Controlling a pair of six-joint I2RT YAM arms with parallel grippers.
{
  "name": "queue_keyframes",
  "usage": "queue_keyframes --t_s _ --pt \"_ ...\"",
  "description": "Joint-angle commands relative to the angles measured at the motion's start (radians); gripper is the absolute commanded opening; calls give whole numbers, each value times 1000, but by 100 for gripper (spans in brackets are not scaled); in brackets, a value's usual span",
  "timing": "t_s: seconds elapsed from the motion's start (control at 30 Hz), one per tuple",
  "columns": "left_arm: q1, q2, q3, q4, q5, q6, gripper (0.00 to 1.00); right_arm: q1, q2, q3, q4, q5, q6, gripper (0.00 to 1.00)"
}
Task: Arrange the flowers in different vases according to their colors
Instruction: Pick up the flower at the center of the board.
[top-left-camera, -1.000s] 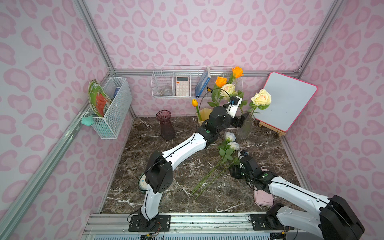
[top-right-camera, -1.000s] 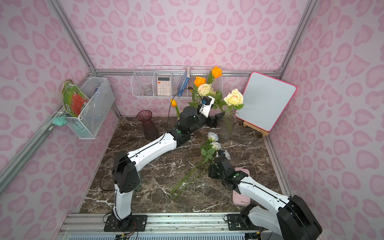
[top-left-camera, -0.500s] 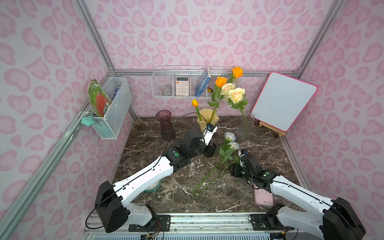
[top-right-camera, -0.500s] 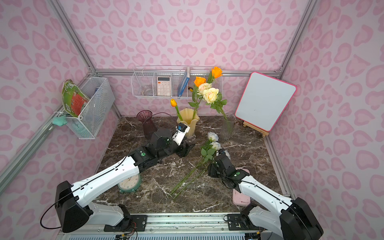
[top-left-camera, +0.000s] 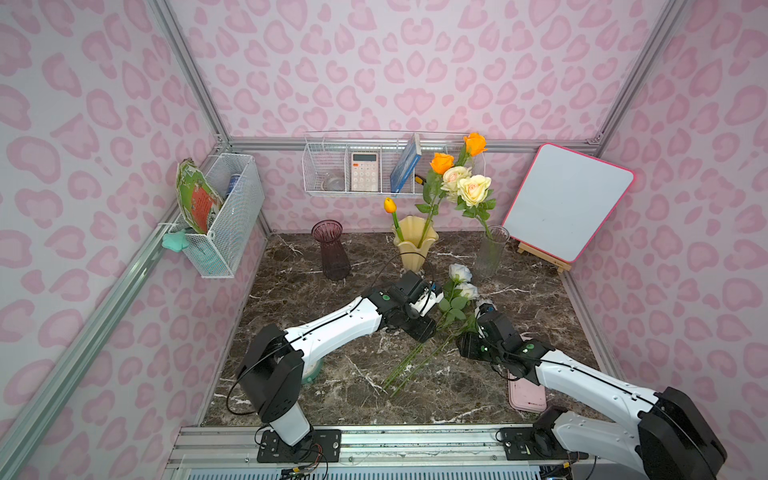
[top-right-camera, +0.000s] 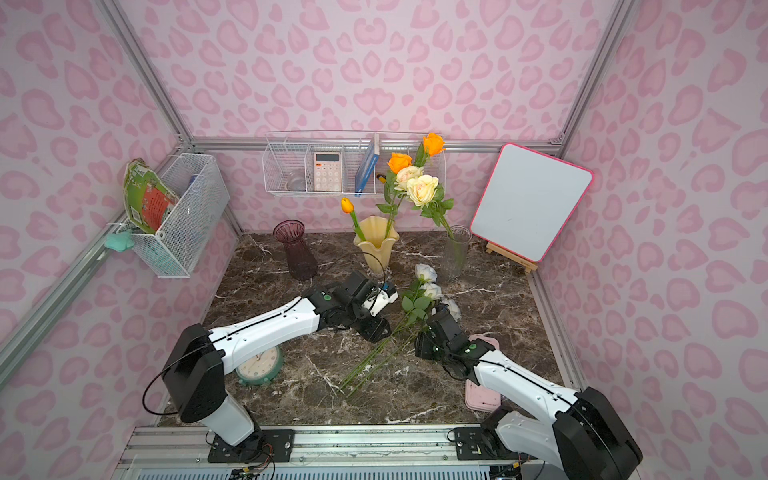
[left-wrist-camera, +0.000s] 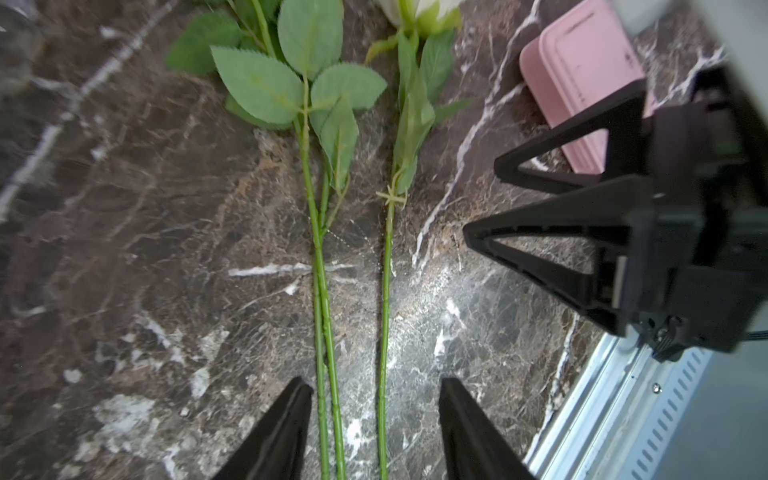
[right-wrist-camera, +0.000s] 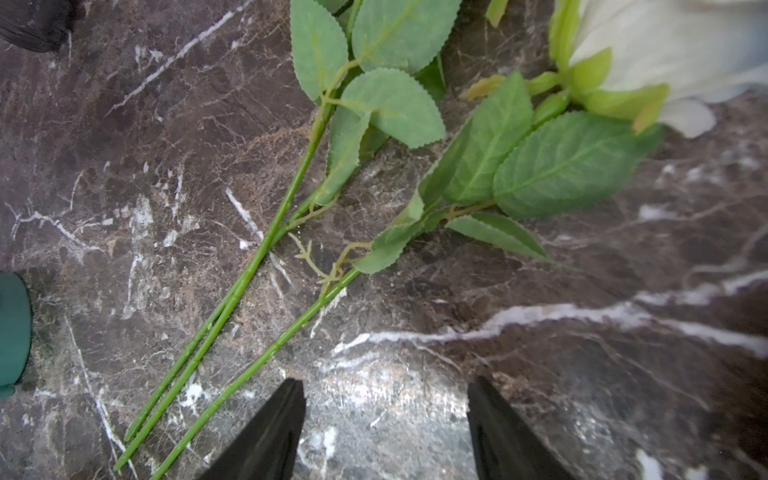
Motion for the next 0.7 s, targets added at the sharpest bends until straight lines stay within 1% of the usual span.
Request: queue_keyframes --t_s 0.0,0.2,0.3,0.37,0.53,0.6,0.67 --pt "0 53 25 -41 49 18 52 -3 7 2 -13 9 5 66" --pt "0 168 78 -48 27 25 49 -5 26 14 -6 -14 -7 65" --pt "2 203 97 -46 -11 17 49 -7 38 19 -26 -2 -9 65" --pt "2 229 108 -47 -15 17 49 -9 46 21 -39 0 -16 65" --pt "3 282 125 -36 -51 5 45 -10 34 9 -38 6 -14 65" --pt "4 302 141 -33 -99 -8 44 -9 27 1 -32 4 -12 65" --pt "4 323 160 -38 -100 -9 44 -10 23 -4 -29 5 -10 65"
